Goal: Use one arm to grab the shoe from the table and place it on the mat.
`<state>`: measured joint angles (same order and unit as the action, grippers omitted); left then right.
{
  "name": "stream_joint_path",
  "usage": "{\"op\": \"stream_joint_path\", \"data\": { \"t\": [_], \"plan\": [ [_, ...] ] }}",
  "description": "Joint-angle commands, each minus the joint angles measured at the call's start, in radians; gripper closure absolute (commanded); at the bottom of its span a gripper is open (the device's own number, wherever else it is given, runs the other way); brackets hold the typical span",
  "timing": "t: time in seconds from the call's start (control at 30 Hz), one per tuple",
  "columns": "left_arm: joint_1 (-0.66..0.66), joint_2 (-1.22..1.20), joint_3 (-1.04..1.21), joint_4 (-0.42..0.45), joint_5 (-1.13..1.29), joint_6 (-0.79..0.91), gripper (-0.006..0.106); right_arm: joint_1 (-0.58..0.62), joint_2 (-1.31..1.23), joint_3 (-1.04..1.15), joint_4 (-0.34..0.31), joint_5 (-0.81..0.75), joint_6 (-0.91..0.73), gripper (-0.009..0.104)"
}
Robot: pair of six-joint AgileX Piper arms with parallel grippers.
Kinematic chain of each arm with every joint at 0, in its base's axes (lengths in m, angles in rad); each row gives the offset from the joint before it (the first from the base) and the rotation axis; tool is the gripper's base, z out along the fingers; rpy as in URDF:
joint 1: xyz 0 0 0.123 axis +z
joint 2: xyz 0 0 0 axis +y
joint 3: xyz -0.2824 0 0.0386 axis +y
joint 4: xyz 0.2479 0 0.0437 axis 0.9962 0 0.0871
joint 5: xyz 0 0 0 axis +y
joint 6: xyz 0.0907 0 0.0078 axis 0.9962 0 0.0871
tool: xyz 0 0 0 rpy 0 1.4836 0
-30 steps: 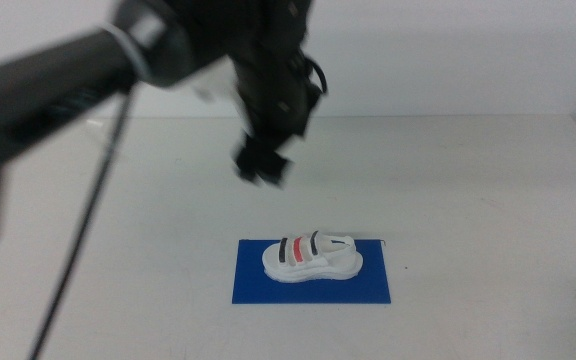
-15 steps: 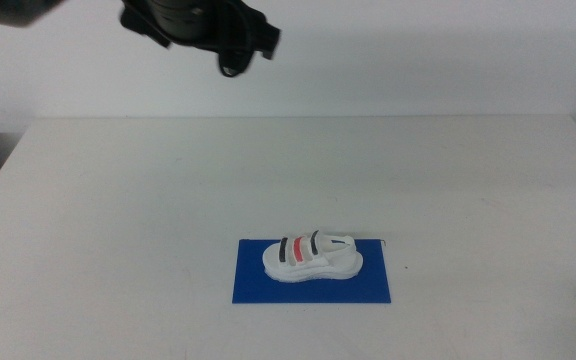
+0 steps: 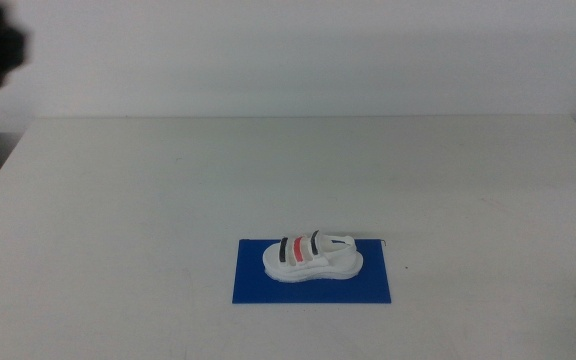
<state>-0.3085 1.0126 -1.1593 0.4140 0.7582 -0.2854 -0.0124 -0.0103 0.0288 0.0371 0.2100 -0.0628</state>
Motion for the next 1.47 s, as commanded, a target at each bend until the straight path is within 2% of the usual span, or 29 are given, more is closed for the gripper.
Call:
{"op": "stream_joint_path", "data": {
  "t": [0.0, 0.23, 0.53, 0.6, 0.73, 0.83, 1.03, 1.43],
  "plan": [
    [0.08, -0.123, 0.107, -0.036, -0.185, -0.016, 0.024, 0.001, -0.026, 0.005, -0.009, -0.076, -0.008, 0.031],
    [0.266, -0.489, 0.487, -0.086, -0.351, -0.034, 0.024, 0.001, -0.026, 0.005, -0.009, -0.076, -0.008, 0.031],
    [0.283, -0.891, 0.801, -0.175, -0.385, -0.026, 0.024, 0.001, -0.026, 0.005, -0.009, -0.076, -0.008, 0.031],
    [0.283, -0.947, 0.883, -0.235, -0.425, 0.021, 0.024, 0.001, -0.026, 0.005, -0.009, -0.076, -0.008, 0.031],
    [0.283, -1.042, 1.021, -0.432, -0.534, 0.263, 0.024, 0.001, -0.026, 0.005, -0.009, -0.076, -0.008, 0.031],
    [0.283, -1.033, 1.092, -0.519, -0.592, 0.34, 0.024, 0.001, -0.026, 0.005, -0.009, -0.076, -0.008, 0.031],
    [0.283, -1.04, 1.201, -0.507, -0.731, 0.337, 0.024, 0.001, -0.026, 0.005, -0.009, -0.076, -0.008, 0.031],
    [0.283, -1.039, 1.196, -0.51, -0.674, 0.335, 0.024, 0.001, -0.026, 0.005, -0.009, -0.076, -0.008, 0.031]
  ]
}}
